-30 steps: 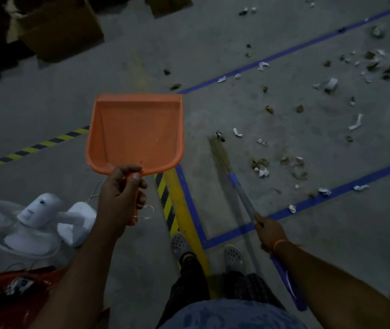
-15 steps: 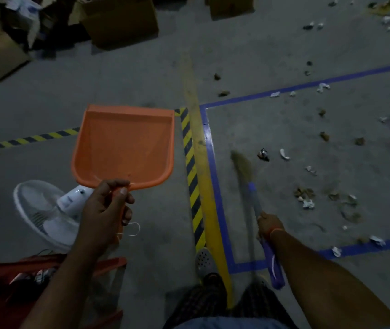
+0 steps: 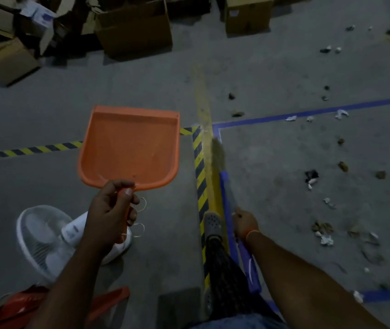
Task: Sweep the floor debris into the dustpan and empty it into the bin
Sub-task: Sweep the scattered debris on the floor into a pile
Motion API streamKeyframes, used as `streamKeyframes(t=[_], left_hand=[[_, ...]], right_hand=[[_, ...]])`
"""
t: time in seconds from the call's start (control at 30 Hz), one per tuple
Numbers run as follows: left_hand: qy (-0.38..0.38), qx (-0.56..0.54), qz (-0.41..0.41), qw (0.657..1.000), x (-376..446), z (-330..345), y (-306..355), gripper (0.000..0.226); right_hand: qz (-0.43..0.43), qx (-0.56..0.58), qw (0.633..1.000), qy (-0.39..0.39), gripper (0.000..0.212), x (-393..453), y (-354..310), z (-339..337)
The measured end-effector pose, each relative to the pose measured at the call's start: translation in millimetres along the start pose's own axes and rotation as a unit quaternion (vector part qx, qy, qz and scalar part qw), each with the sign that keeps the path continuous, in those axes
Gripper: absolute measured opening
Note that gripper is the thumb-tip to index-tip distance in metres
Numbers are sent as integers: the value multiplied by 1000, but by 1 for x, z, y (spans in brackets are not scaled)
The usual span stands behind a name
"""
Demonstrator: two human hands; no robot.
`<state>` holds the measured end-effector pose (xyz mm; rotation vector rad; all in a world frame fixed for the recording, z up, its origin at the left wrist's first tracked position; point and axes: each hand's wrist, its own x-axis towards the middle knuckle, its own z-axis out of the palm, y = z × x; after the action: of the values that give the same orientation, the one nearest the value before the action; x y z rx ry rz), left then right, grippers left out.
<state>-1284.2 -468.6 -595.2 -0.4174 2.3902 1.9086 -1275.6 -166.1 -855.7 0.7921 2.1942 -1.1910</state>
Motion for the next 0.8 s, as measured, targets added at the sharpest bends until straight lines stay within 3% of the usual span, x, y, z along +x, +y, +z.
streamKeyframes(t=[0.17,0.33,0.43,0.53,0.63,0.8], left_hand=[[3,29,-5,1000,83,-3,12,15],[5,47,-4,999,164,0,35,15],[7,44,1,999,206,7,49,14],[1,29,8,1000,242,18,63,14],[-16,17,15,1000,276,29,74,13],[-47,5,21,999,333,44,83,12]], right_hand=[[-32,-61,993,-92,37,41,-110,17],[-14,-174,979,-104,37,112,-148,4],[39,-158,985,-52,37,140,-161,-19],[116,-44,992,34,35,152,-177,-35],[102,-29,987,120,35,165,-204,-44],[55,17,991,119,34,210,-261,-43]])
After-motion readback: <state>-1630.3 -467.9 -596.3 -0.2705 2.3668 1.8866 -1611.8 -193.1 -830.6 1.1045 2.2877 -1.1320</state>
